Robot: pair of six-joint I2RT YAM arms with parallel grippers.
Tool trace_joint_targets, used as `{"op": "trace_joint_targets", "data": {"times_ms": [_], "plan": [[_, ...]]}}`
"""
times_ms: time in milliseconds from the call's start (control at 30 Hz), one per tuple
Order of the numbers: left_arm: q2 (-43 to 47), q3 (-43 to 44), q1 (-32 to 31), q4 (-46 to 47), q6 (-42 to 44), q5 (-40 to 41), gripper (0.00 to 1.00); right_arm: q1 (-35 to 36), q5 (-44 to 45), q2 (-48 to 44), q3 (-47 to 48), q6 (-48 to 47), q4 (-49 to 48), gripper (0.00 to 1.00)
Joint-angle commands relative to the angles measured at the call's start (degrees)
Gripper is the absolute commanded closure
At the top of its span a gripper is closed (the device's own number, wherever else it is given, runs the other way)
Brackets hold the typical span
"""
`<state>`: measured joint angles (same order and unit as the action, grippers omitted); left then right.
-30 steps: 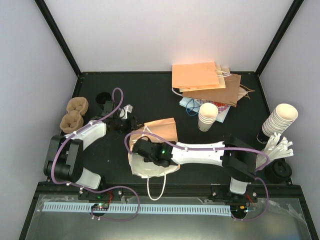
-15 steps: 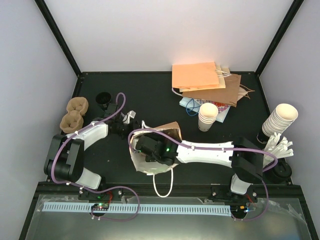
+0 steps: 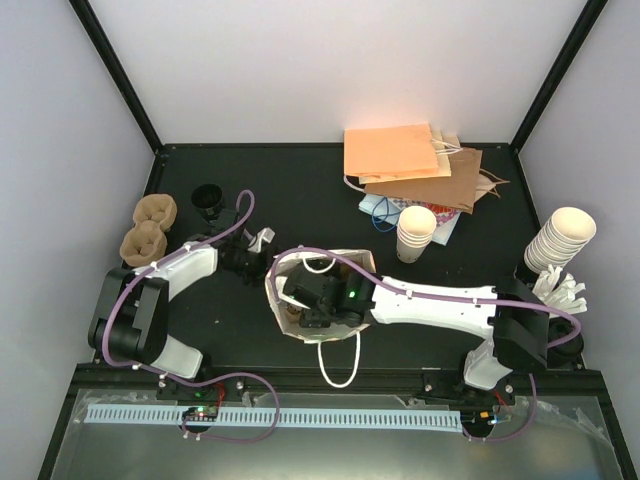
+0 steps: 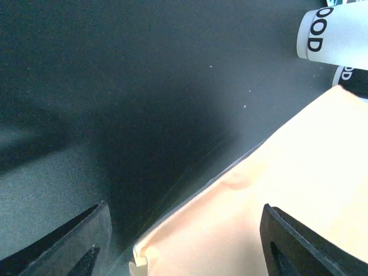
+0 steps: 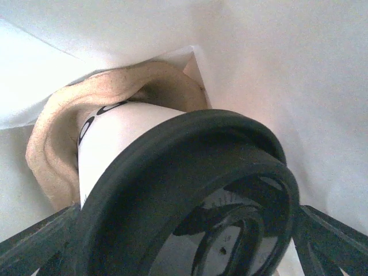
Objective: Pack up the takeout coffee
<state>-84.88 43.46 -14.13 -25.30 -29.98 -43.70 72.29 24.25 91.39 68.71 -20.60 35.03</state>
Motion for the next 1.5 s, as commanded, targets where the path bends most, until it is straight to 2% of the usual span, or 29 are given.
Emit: {"op": "trace_joint_targets", "data": {"times_ms": [0, 267, 433, 767, 1267, 1467], "plan": [[-0.68, 3.09, -0.37, -3.34, 2.40, -0.01, 0.25, -0.26, -1.11, -2.64, -0.16, 2.48, 2.02, 0.00], [3.26, 5.74, 0.27, -9.50, 5.98, 4.77, 0.09, -1.09, -5.49, -2.27, 2.40, 5.76, 8.83, 0.00], [6.98, 5.87, 0.68, -11.65, 6.89, 6.32, 0.05, -3.46, -11.87, -1.60, 6.51, 7.53, 13.23, 0.00], [16.69, 6.43, 0.90, -16.25, 8.00, 9.13, 0.03, -5.93, -19.23, 4.34, 18.24, 8.28, 25.11, 0.00], [28.26, 12.52, 0.86, -23.52, 11.66, 10.09, 0.04, -6.20, -16.07, 3.20, 35.33, 11.37, 36.21, 0.00], [32.87, 14.72, 0.40, -20.97, 13.49, 6.85, 0.05, -6.20, -16.94, 0.35, 42.97, 14.33, 36.71, 0.00]]}}
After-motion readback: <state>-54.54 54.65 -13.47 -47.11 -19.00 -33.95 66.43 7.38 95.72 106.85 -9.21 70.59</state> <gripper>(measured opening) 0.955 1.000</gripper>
